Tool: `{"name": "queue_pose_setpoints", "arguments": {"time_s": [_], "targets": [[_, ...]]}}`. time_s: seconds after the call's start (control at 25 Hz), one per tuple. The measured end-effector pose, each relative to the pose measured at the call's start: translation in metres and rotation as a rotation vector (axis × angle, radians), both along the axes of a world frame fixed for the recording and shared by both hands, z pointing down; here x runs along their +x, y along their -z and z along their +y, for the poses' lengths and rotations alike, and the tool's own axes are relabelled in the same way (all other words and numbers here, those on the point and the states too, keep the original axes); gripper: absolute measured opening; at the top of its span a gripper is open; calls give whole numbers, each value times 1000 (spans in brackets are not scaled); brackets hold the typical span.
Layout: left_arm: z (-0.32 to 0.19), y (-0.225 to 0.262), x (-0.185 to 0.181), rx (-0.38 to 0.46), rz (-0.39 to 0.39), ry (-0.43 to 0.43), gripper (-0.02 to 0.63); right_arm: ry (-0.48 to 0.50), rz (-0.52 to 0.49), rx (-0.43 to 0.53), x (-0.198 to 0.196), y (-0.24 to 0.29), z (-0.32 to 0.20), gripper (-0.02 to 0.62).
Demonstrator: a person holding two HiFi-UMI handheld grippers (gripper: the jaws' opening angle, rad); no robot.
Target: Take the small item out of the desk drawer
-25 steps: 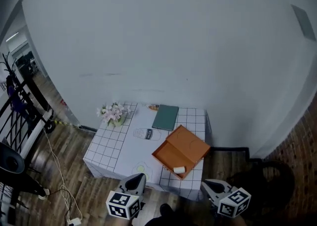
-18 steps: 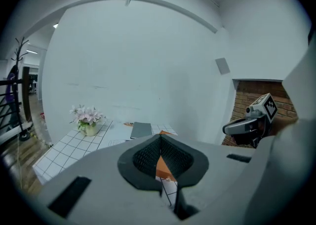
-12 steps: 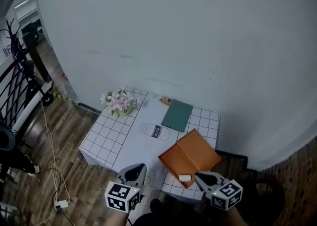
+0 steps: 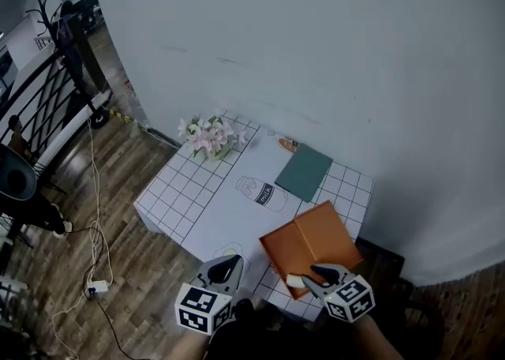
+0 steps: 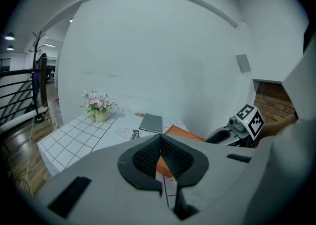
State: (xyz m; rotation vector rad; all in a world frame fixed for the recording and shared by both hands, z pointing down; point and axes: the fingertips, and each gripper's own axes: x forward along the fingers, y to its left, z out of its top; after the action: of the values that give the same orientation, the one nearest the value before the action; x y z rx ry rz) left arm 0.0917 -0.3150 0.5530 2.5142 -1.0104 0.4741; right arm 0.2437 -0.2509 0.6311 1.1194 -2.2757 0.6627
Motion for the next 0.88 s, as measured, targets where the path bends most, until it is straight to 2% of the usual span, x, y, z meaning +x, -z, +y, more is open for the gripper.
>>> {"name": "queue_pose_setpoints", "arguments": {"time_s": [0.2,0.4,0.64,0.76,0.88], "targets": [[6,-20,3,-42,-8,38,11,158,83,-52,-10,-28,3,142],[11,-33,3,-77,-2,54,11,369,233,-87,-20,-55,10,180],[10,-42,-21,-90,-6,100,9,581,412,-120,-31,-93,18,184],[9,-41,-33,-91,-2,123,11,661,503,-146,-31,-107,23,184],[8,-40,-41,-88,4,140,11,712,546,-184,-30,-117,25,184]]}}
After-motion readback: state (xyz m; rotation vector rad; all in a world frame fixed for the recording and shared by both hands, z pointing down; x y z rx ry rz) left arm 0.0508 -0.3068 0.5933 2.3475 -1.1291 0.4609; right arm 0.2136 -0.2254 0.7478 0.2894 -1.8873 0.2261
